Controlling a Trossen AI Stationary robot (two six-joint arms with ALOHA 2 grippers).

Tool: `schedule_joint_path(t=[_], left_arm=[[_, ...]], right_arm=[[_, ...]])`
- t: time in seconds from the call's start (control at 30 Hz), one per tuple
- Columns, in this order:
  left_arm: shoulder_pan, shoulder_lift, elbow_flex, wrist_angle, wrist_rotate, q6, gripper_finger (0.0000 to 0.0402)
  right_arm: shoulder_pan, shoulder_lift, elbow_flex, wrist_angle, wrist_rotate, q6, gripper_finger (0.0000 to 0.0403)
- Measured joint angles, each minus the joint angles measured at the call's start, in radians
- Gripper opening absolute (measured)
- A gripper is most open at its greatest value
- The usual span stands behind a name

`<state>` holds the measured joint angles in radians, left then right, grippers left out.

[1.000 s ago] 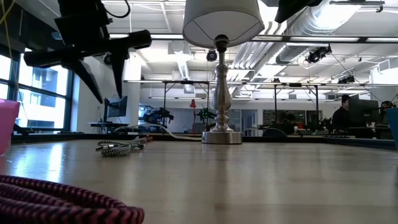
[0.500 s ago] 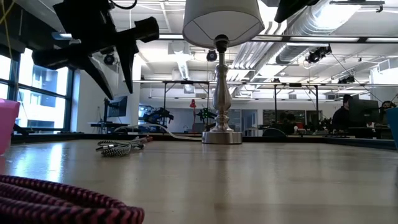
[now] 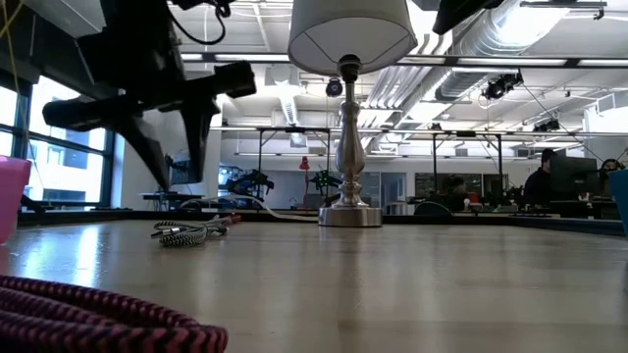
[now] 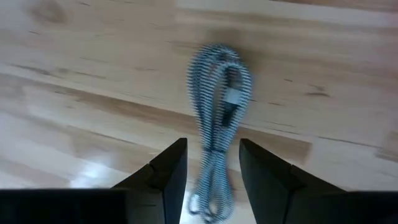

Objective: Pick & Place USB Port
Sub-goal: Put the white and black USB cable into the pink bin

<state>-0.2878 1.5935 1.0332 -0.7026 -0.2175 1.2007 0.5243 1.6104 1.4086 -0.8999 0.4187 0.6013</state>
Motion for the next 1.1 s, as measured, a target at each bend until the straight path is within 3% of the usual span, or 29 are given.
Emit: schedule_joint_path(t=[0.97, 1.1], left_arm=[[0.0, 0.155, 0.001, 0.062, 0.006, -0.008, 0.014], [0.0, 0.181, 0.004, 0.102, -0.021, -0.029, 0.0109]], right_arm=[[0.0, 0.0, 0.0, 0.023, 0.002, 0.001, 0.0153], [0.001, 0.0, 0.0, 0.029, 0.005, 0.002, 0.0153]])
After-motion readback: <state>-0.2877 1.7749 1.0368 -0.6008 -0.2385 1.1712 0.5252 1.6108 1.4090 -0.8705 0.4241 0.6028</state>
